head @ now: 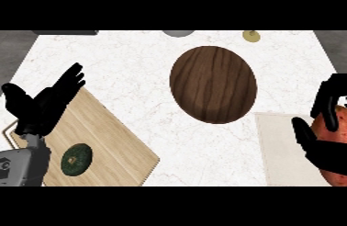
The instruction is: Pick the sweet potato from the placemat and place it in the bowl
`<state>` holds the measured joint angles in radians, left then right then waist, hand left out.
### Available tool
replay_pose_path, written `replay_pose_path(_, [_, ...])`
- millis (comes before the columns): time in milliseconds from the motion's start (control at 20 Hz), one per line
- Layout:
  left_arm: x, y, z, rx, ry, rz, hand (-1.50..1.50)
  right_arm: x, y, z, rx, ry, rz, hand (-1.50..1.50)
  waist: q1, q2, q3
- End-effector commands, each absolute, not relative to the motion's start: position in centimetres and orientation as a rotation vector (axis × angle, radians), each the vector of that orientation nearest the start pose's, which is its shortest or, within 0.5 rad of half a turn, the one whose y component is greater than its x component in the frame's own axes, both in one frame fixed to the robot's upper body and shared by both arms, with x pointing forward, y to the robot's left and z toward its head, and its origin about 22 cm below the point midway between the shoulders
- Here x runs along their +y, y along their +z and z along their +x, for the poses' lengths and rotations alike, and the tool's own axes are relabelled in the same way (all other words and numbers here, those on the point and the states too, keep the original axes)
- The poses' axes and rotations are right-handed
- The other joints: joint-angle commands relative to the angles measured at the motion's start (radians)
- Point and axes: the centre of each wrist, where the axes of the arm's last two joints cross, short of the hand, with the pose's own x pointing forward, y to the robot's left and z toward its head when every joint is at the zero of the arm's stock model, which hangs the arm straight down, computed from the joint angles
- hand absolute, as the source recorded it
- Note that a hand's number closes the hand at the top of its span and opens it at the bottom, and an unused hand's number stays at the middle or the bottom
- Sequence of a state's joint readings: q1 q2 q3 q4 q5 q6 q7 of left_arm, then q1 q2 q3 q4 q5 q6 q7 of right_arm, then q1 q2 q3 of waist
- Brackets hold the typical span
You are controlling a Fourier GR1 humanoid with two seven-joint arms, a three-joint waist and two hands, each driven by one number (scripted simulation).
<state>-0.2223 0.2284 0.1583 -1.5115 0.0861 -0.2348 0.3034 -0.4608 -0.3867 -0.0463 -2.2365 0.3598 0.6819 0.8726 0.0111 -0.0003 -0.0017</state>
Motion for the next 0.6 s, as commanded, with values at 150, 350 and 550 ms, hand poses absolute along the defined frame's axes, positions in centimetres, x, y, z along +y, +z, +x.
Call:
replay_pose_path(150, [31.2, 6.9, 28.8, -1.412, -0.235, 0.022, 0.00, -18.6, 27.2, 27.1, -1.486, 0.889, -0.853, 1.50, 0.005, 0.001, 0.001])
replay_pose_path(350, [29.2, 7.0, 29.5, -1.414, -0.209, 0.040, 0.00, -15.5, 25.5, 29.3, -1.481, 0.882, -0.879, 1.50, 0.003, 0.002, 0.001])
replay_pose_path(550, [29.7, 6.4, 30.4, -1.429, -0.235, 0.031, 0.00, -13.5, 24.9, 33.5, -1.451, 0.838, -0.890, 1.50, 0.005, 0.005, 0.001])
